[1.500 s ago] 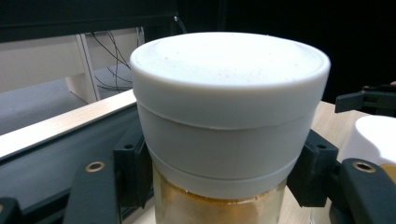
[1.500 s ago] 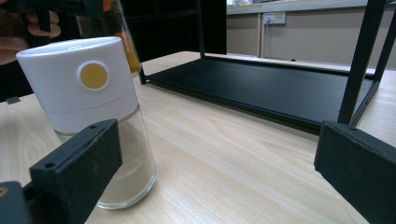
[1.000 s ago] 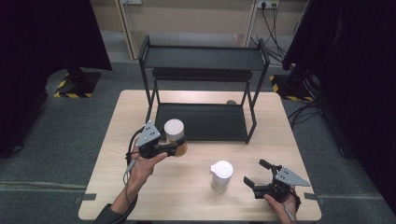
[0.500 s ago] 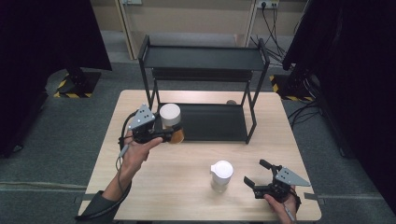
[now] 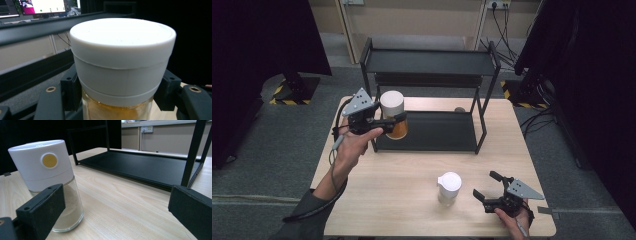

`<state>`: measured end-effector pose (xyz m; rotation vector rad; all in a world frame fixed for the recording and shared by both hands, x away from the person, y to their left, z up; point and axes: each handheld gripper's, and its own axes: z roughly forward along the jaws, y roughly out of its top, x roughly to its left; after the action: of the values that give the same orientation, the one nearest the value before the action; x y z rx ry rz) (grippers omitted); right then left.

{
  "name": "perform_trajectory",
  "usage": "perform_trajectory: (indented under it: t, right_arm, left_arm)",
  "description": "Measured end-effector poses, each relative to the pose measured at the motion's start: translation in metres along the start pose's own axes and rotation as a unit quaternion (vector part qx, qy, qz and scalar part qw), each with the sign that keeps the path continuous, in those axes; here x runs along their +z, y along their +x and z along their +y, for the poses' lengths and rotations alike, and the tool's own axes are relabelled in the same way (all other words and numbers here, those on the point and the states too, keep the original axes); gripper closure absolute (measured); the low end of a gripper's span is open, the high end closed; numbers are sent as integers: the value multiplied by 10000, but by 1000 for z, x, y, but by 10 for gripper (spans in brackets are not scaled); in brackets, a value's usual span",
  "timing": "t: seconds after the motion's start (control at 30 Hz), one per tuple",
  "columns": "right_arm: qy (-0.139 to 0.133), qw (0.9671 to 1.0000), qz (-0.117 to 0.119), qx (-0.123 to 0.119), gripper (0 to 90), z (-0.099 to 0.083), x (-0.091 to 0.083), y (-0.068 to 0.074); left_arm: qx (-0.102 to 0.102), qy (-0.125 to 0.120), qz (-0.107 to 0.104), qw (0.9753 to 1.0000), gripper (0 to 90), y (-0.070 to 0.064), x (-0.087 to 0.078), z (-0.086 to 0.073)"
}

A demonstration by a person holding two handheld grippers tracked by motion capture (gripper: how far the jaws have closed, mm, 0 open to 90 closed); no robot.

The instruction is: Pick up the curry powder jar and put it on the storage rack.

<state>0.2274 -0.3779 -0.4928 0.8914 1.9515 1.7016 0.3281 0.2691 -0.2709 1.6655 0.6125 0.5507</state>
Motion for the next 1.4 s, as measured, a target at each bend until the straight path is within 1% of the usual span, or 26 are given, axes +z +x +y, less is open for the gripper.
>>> perform_trajectory:
  t: [0.3, 0.5, 0.63, 0.7, 0.83, 0.9, 1.0, 1.17, 1.3, 1.4]
  right_arm:
    - [1, 10000, 3, 3, 13, 0, 0, 0]
    - [9, 10000, 4, 9, 13, 0, 0, 0]
    - [7, 10000, 2, 11, 13, 0, 0, 0]
    - [12, 10000, 0, 18, 13, 0, 0, 0]
    - [14, 10000, 10, 14, 13, 0, 1, 0]
    - [11, 10000, 8, 27, 13, 0, 1, 0]
    - [9, 10000, 6, 17, 13, 0, 0, 0]
    - [-9, 10000, 10, 29, 13, 0, 0, -1]
    - [1, 10000, 29, 20, 13, 0, 0, -1]
    - [10, 10000, 31, 21, 13, 0, 0, -1]
  left_arm:
    - [-21, -39, 51, 10000, 355, 5, 2, 34]
    - [129, 45, 200, 9997, 355, 5, 5, 59]
    - [125, 8, 240, 9996, 355, 6, 6, 74]
    - [149, -6, 298, 9994, 355, 6, 7, 82]
    - [192, 22, 375, 9991, 355, 5, 13, 102]
    - [242, 20, 412, 9989, 355, 4, 16, 110]
    - [264, 37, 463, 9986, 355, 4, 23, 121]
    - [255, 40, 566, 9981, 355, 4, 35, 131]
    - [201, 5, 643, 9977, 355, 7, 47, 134]
    - [156, -5, 748, 9971, 355, 9, 57, 135]
